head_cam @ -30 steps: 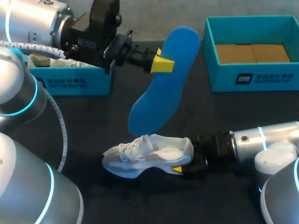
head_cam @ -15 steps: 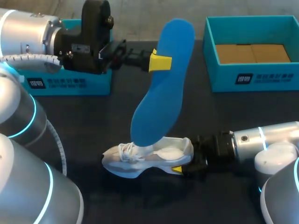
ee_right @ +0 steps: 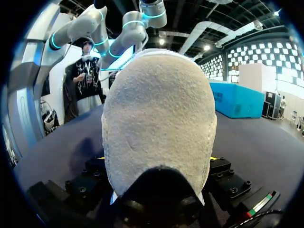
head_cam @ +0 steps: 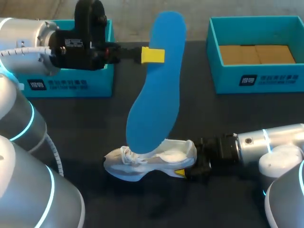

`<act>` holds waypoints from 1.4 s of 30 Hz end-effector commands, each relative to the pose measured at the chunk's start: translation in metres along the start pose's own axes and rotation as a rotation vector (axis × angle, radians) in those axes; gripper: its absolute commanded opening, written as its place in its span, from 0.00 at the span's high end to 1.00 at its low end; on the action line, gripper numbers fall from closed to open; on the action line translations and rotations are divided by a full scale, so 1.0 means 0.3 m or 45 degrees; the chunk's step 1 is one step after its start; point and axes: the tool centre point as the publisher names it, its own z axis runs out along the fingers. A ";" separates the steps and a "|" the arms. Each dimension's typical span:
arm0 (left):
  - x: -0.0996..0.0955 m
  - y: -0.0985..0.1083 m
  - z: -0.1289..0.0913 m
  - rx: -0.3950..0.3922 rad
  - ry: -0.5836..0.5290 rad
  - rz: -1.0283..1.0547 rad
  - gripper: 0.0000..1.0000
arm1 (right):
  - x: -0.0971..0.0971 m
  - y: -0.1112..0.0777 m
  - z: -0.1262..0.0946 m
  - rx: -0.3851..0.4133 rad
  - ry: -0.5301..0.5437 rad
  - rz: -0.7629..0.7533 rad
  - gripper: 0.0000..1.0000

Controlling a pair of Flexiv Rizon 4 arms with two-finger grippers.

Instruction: Take the shoe out of the shoebox, open the shoe tongue, remove and reinsert the insole, then place the shoe into the shoebox

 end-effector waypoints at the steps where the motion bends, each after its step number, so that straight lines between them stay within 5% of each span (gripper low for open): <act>1: 0.034 0.006 -0.037 -0.012 0.010 0.020 1.00 | 0.004 0.002 0.002 0.004 -0.003 0.000 1.00; 13: 0.094 0.092 -0.118 0.024 -0.037 0.174 1.00 | 0.004 0.002 0.002 0.004 -0.003 0.000 1.00; 42: 0.091 0.091 -0.167 0.003 -0.032 0.124 1.00 | 0.004 0.002 0.002 0.004 -0.003 0.000 1.00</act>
